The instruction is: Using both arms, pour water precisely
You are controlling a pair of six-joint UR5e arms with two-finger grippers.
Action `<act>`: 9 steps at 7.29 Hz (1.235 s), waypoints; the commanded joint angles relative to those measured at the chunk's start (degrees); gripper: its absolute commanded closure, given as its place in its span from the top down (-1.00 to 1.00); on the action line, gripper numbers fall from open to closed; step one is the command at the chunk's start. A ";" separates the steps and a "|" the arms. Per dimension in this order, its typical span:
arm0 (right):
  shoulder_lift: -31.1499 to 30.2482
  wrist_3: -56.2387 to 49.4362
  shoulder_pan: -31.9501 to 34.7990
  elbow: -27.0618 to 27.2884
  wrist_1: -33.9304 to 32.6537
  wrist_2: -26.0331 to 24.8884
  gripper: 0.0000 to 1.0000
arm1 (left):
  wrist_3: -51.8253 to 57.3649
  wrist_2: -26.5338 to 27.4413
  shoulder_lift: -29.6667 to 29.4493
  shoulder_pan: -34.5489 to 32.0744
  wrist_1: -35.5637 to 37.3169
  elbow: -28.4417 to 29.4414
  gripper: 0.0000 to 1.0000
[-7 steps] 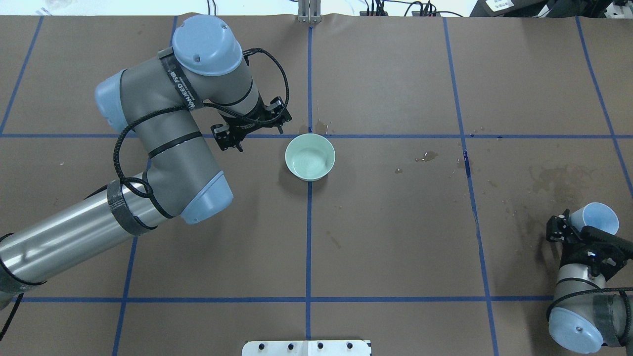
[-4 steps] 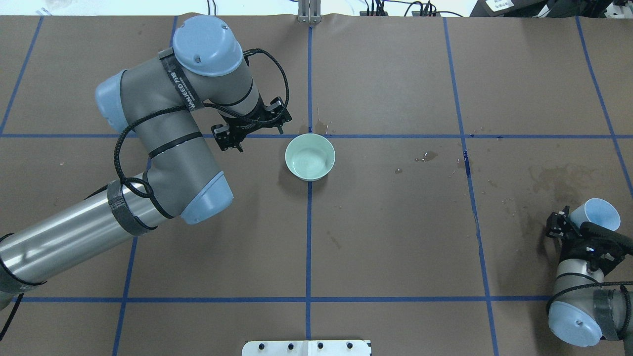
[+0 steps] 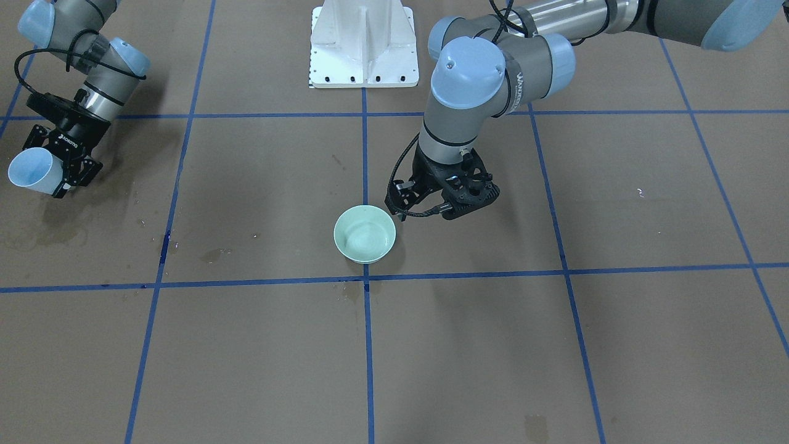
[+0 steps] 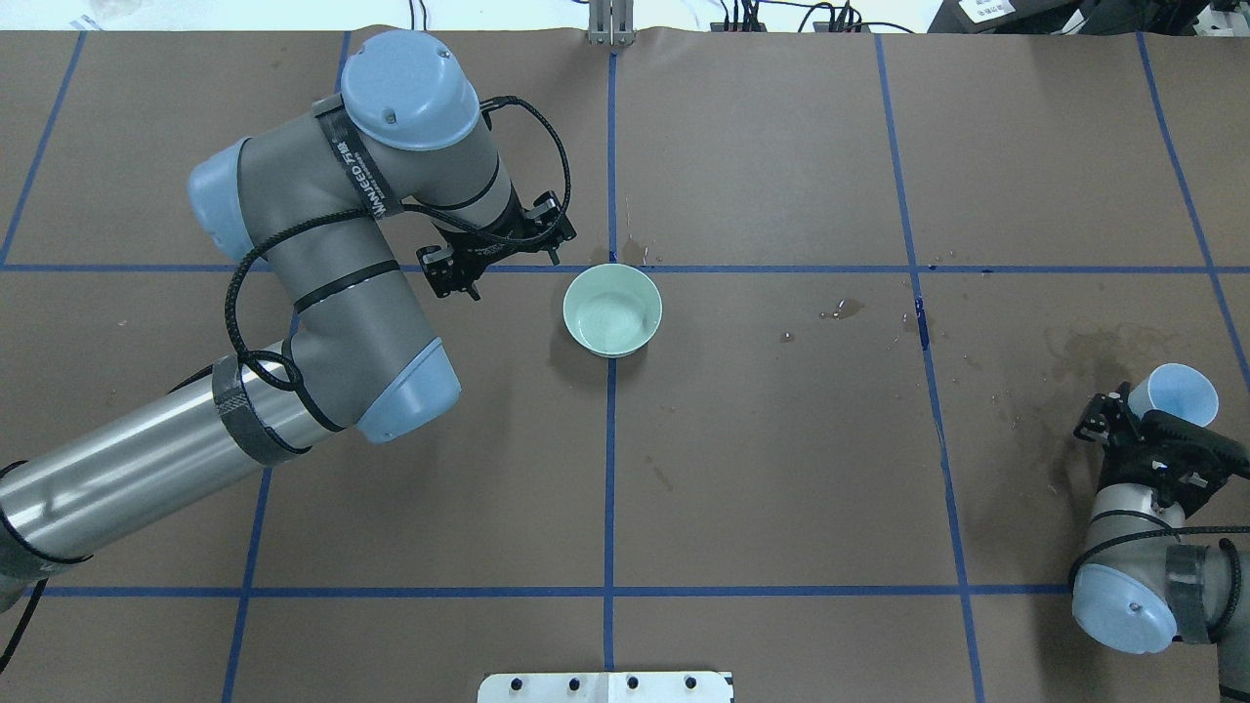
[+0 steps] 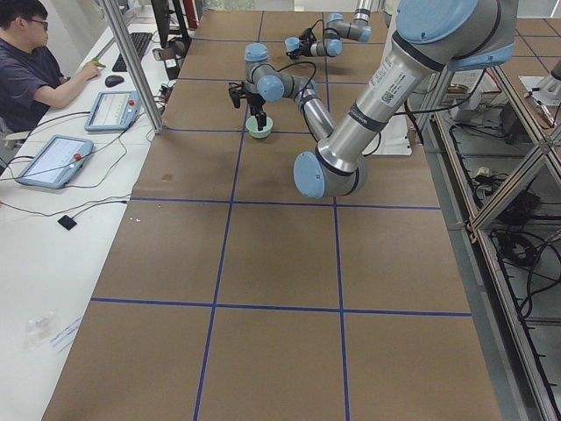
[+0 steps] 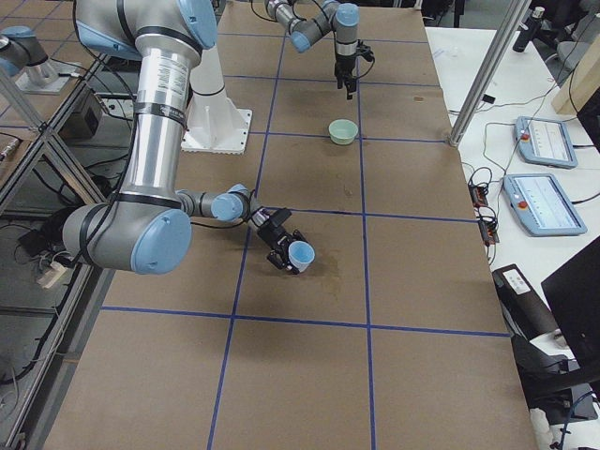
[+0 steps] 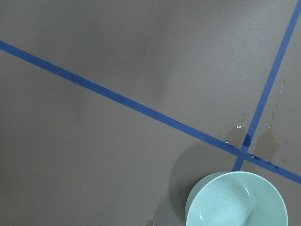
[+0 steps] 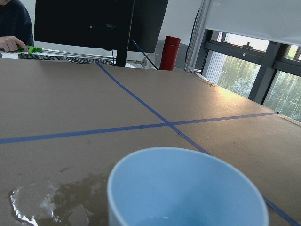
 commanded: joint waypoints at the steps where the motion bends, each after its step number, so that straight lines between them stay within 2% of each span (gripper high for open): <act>1: -2.49 -20.85 5.69 0.22 19.88 -0.68 -1.00 | 0.00 -0.07 0.00 0.00 0.00 0.04 1.00; 2: -3.82 -33.18 7.90 -1.18 35.16 -0.42 -1.00 | 0.00 -0.07 0.00 0.00 0.00 0.04 1.00; 3: -3.92 -42.35 11.14 -4.06 44.27 0.19 -1.00 | 0.00 -0.24 -0.09 0.00 0.00 -0.22 1.00; 4: -3.14 -54.45 14.04 -5.13 55.15 3.77 -1.00 | 0.00 -0.33 -0.09 0.00 0.00 -0.31 1.00; 5: -2.70 -62.58 17.29 -5.15 60.05 9.72 -1.00 | 0.09 -0.42 -0.09 0.00 0.00 -0.31 1.00; 7: 3.42 -77.52 20.21 -4.62 60.89 12.94 -1.00 | -0.09 -0.42 -0.09 0.00 0.00 -0.49 1.00; 9: 10.63 -86.71 21.98 -3.83 63.50 21.25 -1.00 | 0.00 -0.51 -0.09 0.00 0.00 -0.58 1.00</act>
